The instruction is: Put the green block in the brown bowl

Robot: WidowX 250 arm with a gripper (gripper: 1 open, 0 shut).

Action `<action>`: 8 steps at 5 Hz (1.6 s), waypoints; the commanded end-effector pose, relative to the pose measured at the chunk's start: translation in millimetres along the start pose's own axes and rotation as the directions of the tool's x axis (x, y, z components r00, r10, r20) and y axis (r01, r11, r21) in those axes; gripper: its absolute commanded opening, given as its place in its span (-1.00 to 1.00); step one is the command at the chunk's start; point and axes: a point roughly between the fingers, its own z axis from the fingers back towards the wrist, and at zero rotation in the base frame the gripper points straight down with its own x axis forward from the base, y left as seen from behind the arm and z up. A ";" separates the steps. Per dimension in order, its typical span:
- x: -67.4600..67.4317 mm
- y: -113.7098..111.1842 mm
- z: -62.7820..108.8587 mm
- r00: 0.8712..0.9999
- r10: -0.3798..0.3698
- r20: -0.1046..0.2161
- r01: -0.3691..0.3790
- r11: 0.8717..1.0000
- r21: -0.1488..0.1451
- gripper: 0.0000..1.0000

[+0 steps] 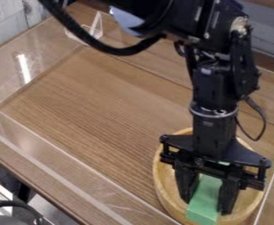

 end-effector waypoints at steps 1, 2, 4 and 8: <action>6.1 -0.5 5.7 1.000 0.009 0.026 -0.009 1.000 -0.020 -1.00; 6.6 0.6 5.5 1.000 0.011 0.025 -0.011 1.000 -0.021 -1.00; 7.5 3.8 9.5 1.000 0.018 0.023 -0.018 1.000 -0.023 1.00; 17.7 33.4 47.7 0.995 0.063 0.072 -0.062 0.998 -0.006 1.00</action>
